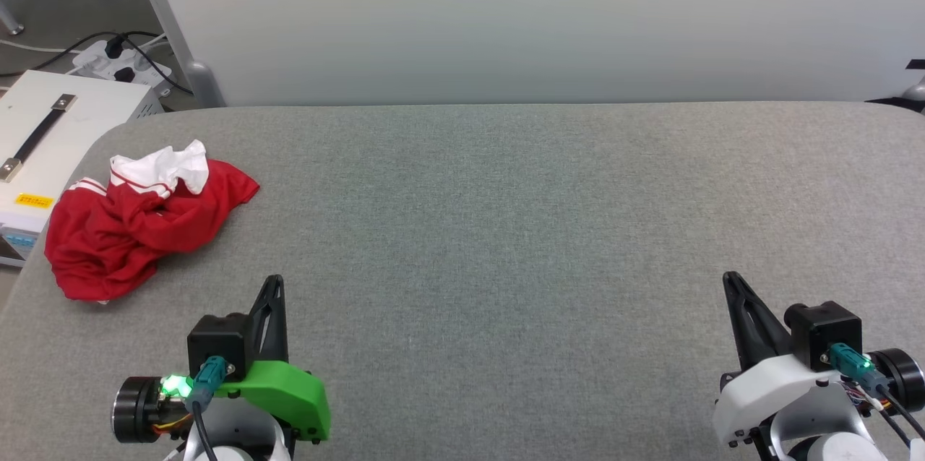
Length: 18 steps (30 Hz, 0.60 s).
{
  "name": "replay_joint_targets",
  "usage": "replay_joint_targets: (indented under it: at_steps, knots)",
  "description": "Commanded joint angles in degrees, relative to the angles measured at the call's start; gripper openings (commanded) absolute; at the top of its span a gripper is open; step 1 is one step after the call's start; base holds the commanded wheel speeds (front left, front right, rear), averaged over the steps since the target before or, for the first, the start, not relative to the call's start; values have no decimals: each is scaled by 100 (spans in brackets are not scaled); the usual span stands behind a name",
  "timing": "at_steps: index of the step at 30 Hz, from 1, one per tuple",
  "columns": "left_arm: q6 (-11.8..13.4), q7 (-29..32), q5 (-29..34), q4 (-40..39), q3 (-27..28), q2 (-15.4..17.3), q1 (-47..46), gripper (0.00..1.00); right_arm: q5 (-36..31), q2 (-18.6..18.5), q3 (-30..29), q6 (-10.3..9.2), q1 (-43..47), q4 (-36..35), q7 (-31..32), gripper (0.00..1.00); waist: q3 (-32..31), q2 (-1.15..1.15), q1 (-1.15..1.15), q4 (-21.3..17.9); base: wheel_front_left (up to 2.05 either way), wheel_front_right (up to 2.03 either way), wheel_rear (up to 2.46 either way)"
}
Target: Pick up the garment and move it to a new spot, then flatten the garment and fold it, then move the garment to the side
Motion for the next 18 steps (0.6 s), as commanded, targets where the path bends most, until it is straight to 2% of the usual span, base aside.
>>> replay_joint_targets:
  at_steps: [1,5,6,7,8,18]
  knots:
    - [24,-4,55,-14,4,-29,-102,0,-55,-4,2,-6,-95,10,17,0,0,0,0,0,0,0,0]
    - [1,-2,0,0,0,0,0,0,1,0,0,0,1,0,-2,0,0,0,0,0,0,0,0]
    - [0,0,-2,1,0,1,6,100,3,0,0,0,3,0,0,100,0,0,0,0,0,0,0]
    - [2,-2,-3,2,-1,1,6,0,5,0,0,0,3,1,-3,0,0,0,0,0,0,0,0]
    - [-1,1,-2,2,0,1,7,100,5,1,0,0,3,0,0,100,0,0,0,0,0,0,0]
    - [80,-110,-37,-14,-47,-1,-10,100,98,1,-36,0,8,-66,-109,100,12,0,0,-2,0,0,0]
